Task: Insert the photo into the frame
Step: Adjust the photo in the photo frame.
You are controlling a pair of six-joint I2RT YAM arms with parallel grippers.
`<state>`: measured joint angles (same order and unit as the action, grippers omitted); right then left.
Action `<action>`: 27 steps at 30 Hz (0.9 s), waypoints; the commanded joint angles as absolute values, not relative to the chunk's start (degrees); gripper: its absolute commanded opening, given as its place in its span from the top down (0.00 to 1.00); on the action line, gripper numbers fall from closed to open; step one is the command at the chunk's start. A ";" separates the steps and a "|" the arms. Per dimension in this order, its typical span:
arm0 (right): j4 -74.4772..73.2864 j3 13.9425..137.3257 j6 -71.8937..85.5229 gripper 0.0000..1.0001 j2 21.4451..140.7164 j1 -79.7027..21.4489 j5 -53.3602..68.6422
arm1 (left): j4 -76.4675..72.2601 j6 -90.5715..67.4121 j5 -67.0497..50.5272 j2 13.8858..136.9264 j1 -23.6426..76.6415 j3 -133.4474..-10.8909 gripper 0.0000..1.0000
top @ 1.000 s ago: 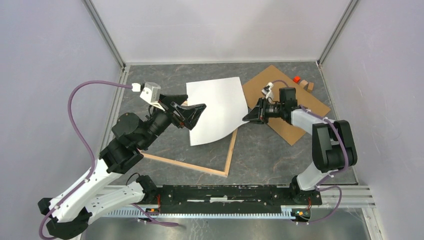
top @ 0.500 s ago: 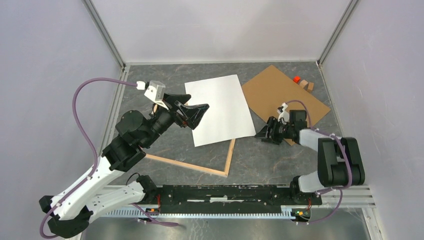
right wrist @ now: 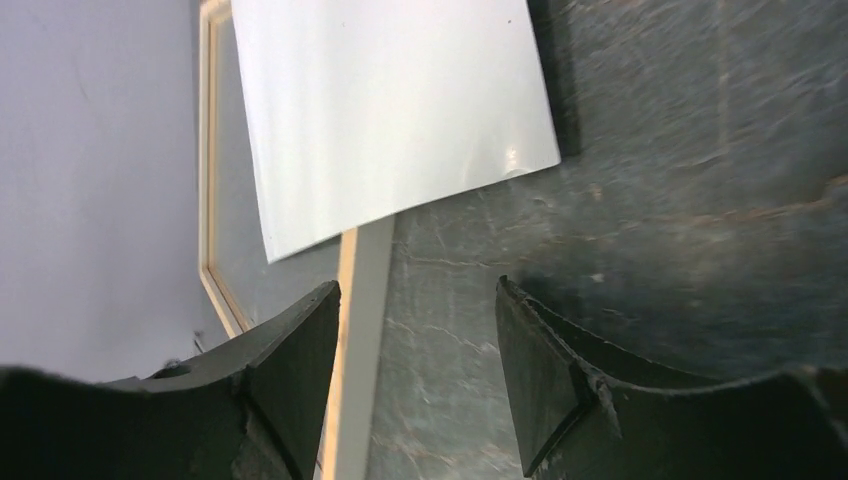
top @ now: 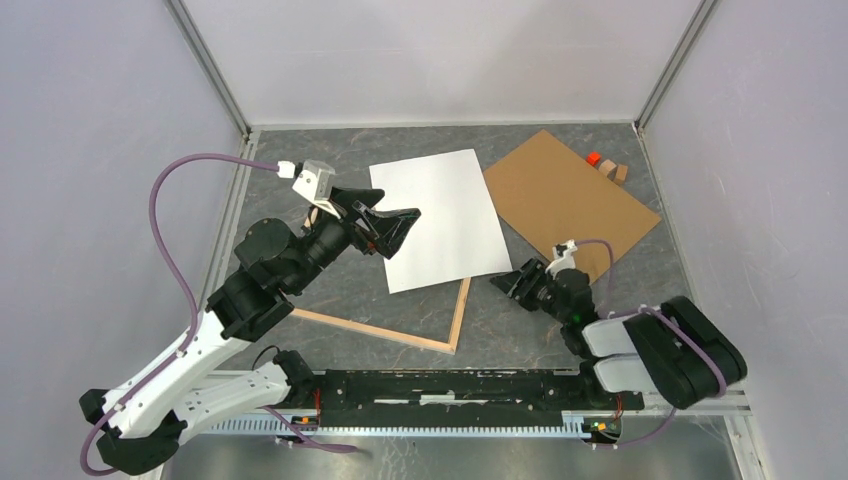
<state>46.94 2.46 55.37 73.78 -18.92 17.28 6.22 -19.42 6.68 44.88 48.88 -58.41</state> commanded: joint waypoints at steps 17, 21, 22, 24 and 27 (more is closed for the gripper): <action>95.59 6.48 89.83 0.56 113.65 -38.05 -22.76 | 5.40 -18.81 6.33 44.30 48.69 -60.47 0.00; 96.11 6.53 88.23 0.74 113.38 -37.36 -23.05 | 5.42 -18.81 6.19 44.46 48.73 -60.47 0.00; 97.35 6.19 88.01 0.81 113.33 -37.03 -22.47 | 5.43 -18.81 6.32 44.47 48.69 -60.47 0.00; 100.25 5.30 87.68 0.93 112.83 -36.34 -20.87 | 5.40 -18.72 6.48 44.70 48.65 -60.39 0.00; 101.88 3.80 88.66 1.00 110.53 -34.44 -16.24 | 5.40 -18.73 6.42 44.86 48.67 -60.45 0.00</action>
